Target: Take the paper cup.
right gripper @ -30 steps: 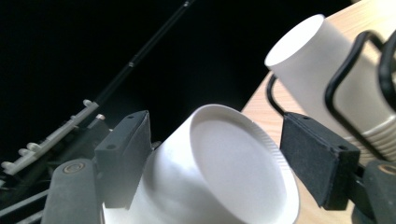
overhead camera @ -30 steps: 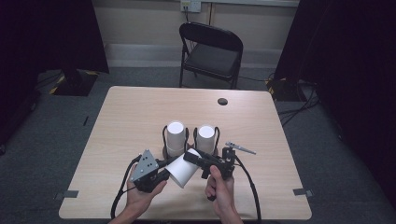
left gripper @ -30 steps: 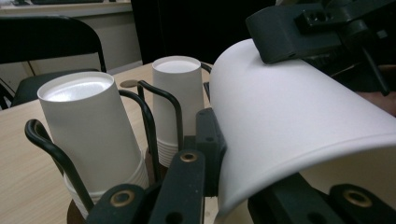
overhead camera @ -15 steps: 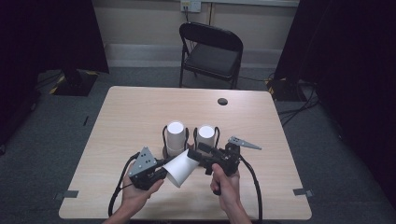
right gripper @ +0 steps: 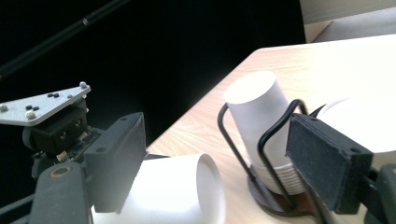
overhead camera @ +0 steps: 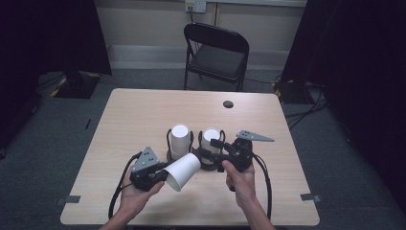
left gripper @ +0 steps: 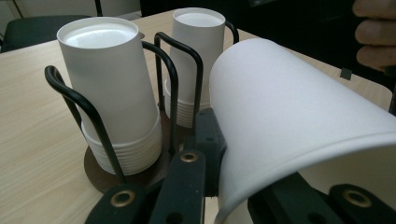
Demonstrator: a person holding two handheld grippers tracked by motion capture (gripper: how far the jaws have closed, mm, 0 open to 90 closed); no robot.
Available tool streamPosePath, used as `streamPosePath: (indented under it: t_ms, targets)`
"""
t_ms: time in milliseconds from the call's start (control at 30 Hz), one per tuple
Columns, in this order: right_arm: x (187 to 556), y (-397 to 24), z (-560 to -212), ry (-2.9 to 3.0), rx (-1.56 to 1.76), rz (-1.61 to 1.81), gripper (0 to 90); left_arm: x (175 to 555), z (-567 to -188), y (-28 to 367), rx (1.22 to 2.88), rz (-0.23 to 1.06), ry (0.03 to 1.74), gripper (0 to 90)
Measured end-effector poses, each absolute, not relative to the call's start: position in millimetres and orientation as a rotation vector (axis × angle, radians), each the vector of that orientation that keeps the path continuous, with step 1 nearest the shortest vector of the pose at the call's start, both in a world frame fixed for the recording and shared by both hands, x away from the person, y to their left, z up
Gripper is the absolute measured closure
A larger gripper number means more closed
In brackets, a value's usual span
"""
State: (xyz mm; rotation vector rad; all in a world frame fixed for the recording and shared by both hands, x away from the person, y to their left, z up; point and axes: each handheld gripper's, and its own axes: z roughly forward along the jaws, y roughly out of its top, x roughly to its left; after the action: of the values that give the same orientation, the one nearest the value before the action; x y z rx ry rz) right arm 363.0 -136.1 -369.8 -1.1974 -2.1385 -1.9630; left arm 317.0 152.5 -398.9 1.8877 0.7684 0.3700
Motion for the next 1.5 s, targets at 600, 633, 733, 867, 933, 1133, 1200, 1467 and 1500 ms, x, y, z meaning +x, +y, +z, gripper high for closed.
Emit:
streamPosePath:
  t_ms: [600, 633, 733, 867, 933, 1133, 1200, 1467, 1500]
  targets:
    - [344, -148, -381, -2.523, -1.101, -1.734, 21.5, 325, -396, 154, 2.033, 0.299, 0.796, 86.6]
    - [341, -148, -384, -2.542, -1.095, -1.731, 21.5, 326, -397, 154, 2.044, 0.293, 0.793, 86.6]
    - [334, -147, -388, -2.581, -1.046, -1.718, 20.3, 328, -399, 152, 2.066, 0.273, 0.797, 86.6]
    - [326, -146, -390, -2.633, -1.024, -1.743, 18.6, 331, -399, 151, 2.115, 0.238, 0.791, 86.7]
    - [322, -145, -392, -2.643, -0.989, -1.756, 18.1, 334, -401, 150, 2.143, 0.209, 0.798, 86.7]
    - [316, -140, -404, -2.687, -0.922, -1.751, 18.1, 339, -404, 147, 2.183, 0.147, 0.805, 86.8]
    - [315, -138, -406, -2.696, -0.903, -1.756, 18.1, 343, -405, 147, 2.21, 0.06, 0.825, 86.8]
    - [305, -133, -408, -2.744, -0.772, -1.782, 16.9, 349, -402, 141, 2.286, 0.037, 0.829, 86.8]
    - [305, -133, -409, -2.757, -0.776, -1.773, 15.3, 350, -401, 141, 2.29, 0.033, 0.834, 86.8]
